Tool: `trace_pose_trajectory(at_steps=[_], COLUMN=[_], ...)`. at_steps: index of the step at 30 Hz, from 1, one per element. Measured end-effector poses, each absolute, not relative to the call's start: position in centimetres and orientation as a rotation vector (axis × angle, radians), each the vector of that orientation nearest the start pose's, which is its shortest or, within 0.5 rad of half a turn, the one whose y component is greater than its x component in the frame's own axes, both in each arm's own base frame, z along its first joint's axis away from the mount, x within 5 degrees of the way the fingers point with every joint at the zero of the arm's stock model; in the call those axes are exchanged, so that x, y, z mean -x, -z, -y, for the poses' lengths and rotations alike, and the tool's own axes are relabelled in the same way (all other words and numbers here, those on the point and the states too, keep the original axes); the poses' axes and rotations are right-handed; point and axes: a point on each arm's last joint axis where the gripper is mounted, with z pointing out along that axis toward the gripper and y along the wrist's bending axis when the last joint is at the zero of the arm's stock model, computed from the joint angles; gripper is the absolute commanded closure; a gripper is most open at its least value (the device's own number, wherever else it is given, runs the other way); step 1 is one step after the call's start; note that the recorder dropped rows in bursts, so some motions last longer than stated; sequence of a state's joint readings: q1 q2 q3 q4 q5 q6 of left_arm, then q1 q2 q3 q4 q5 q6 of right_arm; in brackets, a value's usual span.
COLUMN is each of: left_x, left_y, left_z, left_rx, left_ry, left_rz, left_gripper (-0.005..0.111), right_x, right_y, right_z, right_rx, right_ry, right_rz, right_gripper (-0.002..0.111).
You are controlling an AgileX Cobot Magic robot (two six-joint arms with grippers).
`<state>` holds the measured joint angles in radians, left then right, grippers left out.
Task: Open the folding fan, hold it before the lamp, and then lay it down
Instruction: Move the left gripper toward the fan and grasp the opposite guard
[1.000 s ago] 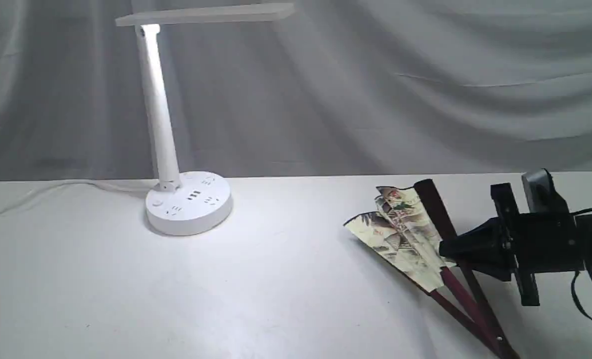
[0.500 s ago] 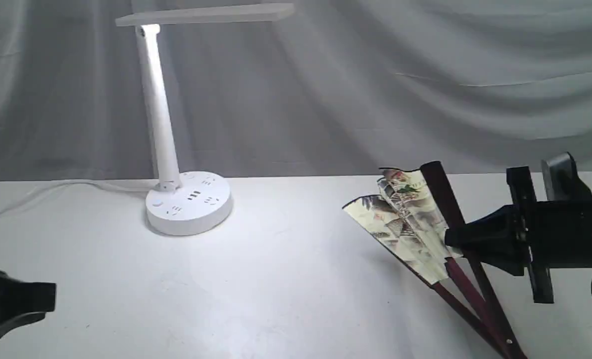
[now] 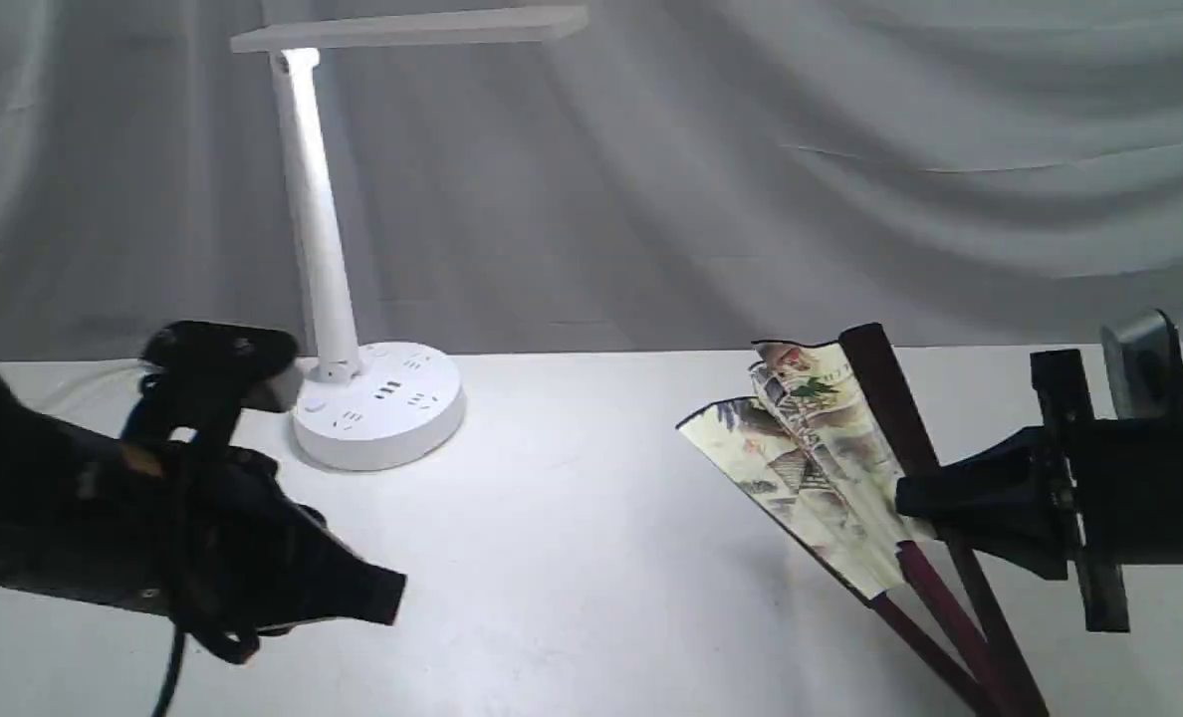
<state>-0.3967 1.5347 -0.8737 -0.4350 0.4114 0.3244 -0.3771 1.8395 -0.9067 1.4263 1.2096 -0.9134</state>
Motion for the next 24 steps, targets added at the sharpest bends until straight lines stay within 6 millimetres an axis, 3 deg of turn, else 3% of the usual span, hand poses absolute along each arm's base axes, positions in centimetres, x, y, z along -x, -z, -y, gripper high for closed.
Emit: trace_pose_trajectory(at_steps=[13, 24], left_x=[-29.9, -31.8], left_y=[-20.6, -20.2], left_z=[19.8, 20.2], left_rx=[-0.71, -0.602], left_ry=[0.401, 0.344], left_rz=[-2.41, -2.222], left_gripper=[0.105, 0.105], right_x=[-31.5, -31.5], right_y=[-18.6, -18.6], right_z=[3.4, 3.4], right_rx=[-0.439, -0.429], right_ry=[-1.512, -1.508], right_rz=[-2.27, -2.269], right_gripper=[0.108, 0.108])
